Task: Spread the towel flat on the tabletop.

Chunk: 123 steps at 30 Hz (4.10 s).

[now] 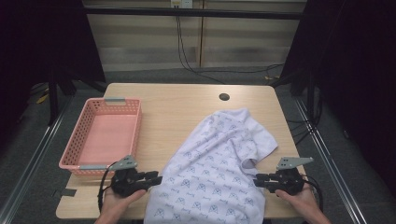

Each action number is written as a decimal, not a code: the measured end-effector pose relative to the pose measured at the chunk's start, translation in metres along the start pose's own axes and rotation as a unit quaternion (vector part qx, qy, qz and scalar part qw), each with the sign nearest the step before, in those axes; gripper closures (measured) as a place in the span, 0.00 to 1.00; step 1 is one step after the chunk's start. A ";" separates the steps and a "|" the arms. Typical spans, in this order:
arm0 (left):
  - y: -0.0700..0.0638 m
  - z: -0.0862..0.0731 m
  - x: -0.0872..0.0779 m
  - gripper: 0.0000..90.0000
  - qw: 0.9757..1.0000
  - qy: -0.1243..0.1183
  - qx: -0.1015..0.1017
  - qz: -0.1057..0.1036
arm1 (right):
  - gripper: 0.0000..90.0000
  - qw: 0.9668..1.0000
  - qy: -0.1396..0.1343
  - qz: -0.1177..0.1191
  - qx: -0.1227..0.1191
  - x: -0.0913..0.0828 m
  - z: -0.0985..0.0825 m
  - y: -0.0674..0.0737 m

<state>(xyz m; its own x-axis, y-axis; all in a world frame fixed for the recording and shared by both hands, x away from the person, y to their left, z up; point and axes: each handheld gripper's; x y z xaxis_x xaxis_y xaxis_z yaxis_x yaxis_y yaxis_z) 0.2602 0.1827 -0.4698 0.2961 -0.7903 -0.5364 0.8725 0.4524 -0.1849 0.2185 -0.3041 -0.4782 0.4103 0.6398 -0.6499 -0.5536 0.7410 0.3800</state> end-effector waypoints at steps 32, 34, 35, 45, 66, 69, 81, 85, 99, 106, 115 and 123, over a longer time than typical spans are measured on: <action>-0.033 -0.020 0.023 0.97 0.989 0.122 0.068 -0.045 | 0.52 0.998 -0.061 -0.024 0.022 0.006 0.028 -0.014; -0.034 -0.018 0.020 0.96 0.991 0.100 0.067 -0.058 | 0.51 0.998 -0.056 -0.021 0.021 0.008 0.030 -0.012; -0.031 -0.016 0.019 0.91 0.993 0.088 0.063 -0.055 | 0.51 0.998 -0.055 -0.022 0.020 0.011 0.031 -0.011; 0.018 0.031 0.076 0.67 0.997 0.057 0.057 -0.010 | 0.48 0.999 -0.027 -0.028 0.002 0.050 0.051 -0.011; -0.020 -0.007 0.044 0.96 0.990 0.120 0.072 -0.029 | 0.93 0.999 0.025 -0.036 -0.020 0.039 0.022 -0.006; -0.035 -0.017 0.033 0.96 0.988 0.125 0.068 -0.056 | 0.93 0.999 0.028 -0.022 -0.021 0.029 0.014 0.002; -0.019 0.014 0.039 0.78 0.996 0.040 0.064 -0.046 | 0.65 0.998 -0.047 -0.037 -0.012 0.001 0.022 0.004; 0.008 0.039 0.058 0.77 0.999 0.013 0.045 -0.006 | 0.62 0.996 -0.050 -0.077 -0.008 0.018 0.047 -0.024; 0.038 0.043 0.111 0.84 0.996 0.071 0.039 0.028 | 0.82 0.994 -0.013 -0.106 0.021 0.057 0.055 -0.059; 0.001 0.069 0.094 0.96 0.996 -0.009 0.091 -0.015 | 0.96 0.995 -0.066 -0.068 0.025 0.035 0.060 -0.048; -0.037 0.066 0.129 0.70 0.981 0.062 0.142 -0.119 | 0.95 0.993 -0.084 -0.074 0.026 0.015 0.050 -0.042; -0.008 0.080 0.124 0.66 0.993 0.020 0.097 -0.060 | 0.95 0.994 -0.079 -0.068 0.023 0.021 0.053 -0.043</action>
<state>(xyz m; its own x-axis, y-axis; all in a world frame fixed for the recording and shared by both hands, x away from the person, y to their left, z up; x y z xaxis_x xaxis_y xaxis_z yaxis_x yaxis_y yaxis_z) 0.3210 0.0483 -0.4688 0.1734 -0.8149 -0.5531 0.9602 0.2647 -0.0889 0.2895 -0.3121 -0.4733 0.5889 0.5550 -0.5875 -0.4534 0.8286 0.3284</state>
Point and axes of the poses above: each handheld gripper's, and its own axes: x roughly forward along the jaws, z roughly out of its top, y roughly to its left, and after that the axes turned 12 degrees about x, right-handed
